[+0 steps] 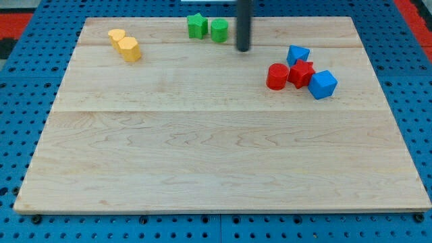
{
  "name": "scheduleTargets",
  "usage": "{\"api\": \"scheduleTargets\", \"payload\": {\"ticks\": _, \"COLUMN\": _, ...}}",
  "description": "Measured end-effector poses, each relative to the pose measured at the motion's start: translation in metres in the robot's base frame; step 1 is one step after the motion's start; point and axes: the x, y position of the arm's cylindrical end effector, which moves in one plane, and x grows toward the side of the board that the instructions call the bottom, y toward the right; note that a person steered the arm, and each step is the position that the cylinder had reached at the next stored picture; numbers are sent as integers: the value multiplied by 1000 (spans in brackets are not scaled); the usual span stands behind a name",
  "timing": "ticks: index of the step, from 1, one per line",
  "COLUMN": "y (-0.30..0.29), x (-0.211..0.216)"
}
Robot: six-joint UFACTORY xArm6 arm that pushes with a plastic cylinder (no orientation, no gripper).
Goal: Push the red circle to the left side of the board
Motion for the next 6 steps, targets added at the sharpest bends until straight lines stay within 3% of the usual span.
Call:
{"api": "scheduleTargets", "payload": {"ticks": 1, "y": 49, "x": -32}}
{"api": "scheduleTargets", "payload": {"ticks": 2, "y": 101, "x": -31}}
{"api": "scheduleTargets", "payload": {"ticks": 3, "y": 109, "x": -10}}
{"api": "scheduleTargets", "payload": {"ticks": 6, "y": 59, "x": 18}}
